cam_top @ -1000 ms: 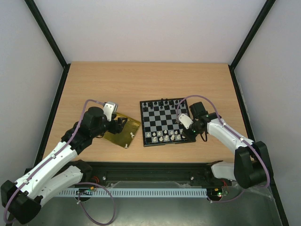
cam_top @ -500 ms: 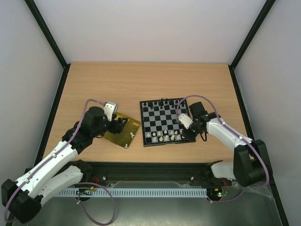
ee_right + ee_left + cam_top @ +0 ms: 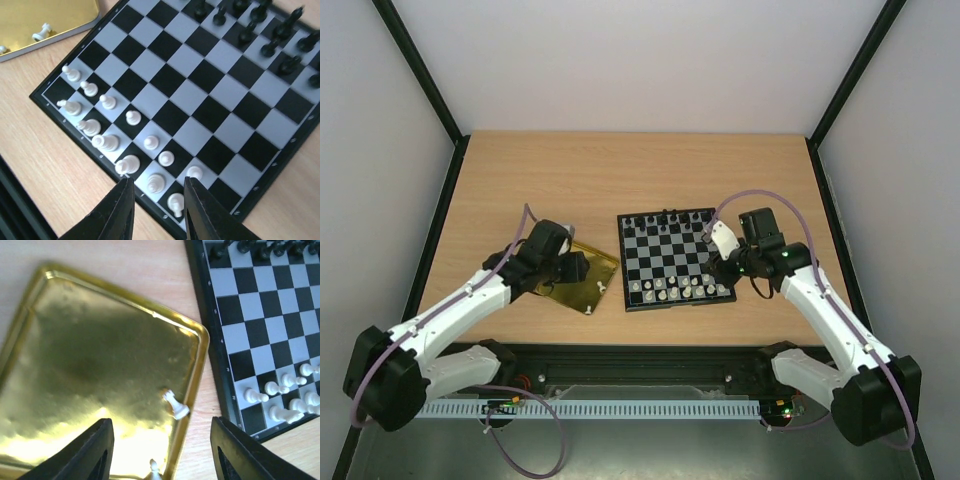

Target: Set up the chess pieces on the board

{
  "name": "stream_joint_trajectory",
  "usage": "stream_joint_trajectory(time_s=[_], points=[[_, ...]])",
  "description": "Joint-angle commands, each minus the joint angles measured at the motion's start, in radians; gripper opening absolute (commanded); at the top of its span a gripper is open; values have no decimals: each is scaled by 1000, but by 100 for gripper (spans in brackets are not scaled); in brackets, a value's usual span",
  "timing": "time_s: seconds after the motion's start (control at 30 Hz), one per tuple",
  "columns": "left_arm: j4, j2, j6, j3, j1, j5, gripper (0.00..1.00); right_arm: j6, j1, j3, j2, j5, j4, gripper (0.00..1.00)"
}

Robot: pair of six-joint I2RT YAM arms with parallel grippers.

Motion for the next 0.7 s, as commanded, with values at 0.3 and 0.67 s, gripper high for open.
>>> stream_joint_trajectory(time_s=[0.3,0.67], points=[[-68,182,-420,93,-59,3,37,98,4,-142,-92,-65,132,34],[-122,433,-434,224,-121,-12,37,83,4,-159,-129,-34,147,36]])
